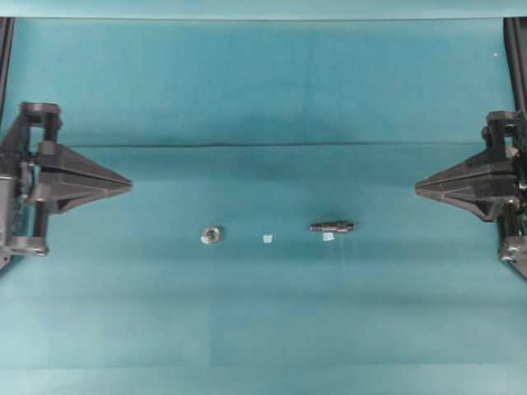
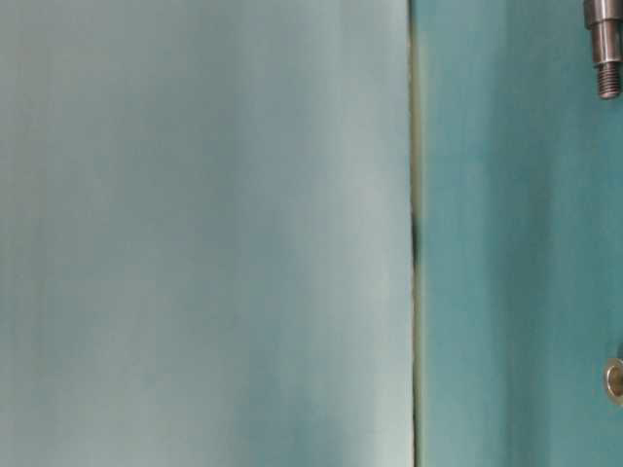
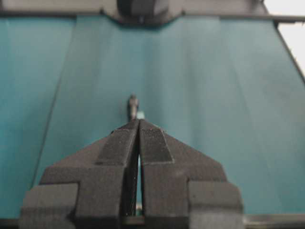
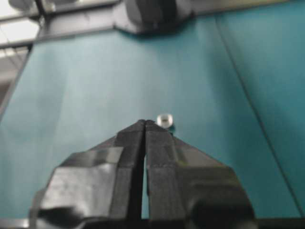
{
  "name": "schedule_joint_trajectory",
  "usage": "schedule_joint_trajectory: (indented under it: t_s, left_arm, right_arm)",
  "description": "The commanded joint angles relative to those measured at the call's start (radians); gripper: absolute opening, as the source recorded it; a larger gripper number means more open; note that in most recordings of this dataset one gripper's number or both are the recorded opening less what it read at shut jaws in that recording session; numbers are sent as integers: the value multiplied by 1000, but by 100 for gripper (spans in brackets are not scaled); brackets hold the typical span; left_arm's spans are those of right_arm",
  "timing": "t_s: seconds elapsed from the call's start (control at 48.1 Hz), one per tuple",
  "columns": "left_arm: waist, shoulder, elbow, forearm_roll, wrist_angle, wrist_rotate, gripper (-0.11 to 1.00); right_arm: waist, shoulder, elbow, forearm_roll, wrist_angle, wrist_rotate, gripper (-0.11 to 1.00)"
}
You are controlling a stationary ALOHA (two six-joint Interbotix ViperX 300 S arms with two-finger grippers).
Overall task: Insert the washer onto the shaft with both hands.
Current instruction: 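Move both grippers down toward the washer and the shaft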
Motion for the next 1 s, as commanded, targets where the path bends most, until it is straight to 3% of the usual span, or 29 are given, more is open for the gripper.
schedule_joint_trajectory:
  t_s: [0.0,0.478,0.727,0.976]
  left_arm:
    - [-5,38,-43,3,32,-3,2]
    - [-8,275,-193,3,184,-6,2]
    - [-8,413,-290,3,351,-64,2]
    - [-9,523,-351,5,408,-69,2]
  right_arm:
    - [-2,32,-44,3,58,12,-9]
    - [-3,287,-172,5,310,11,-9]
    - [-23,431,-245,2,423,8,-9]
    - [-32,569,-337,-21,532,0,-9]
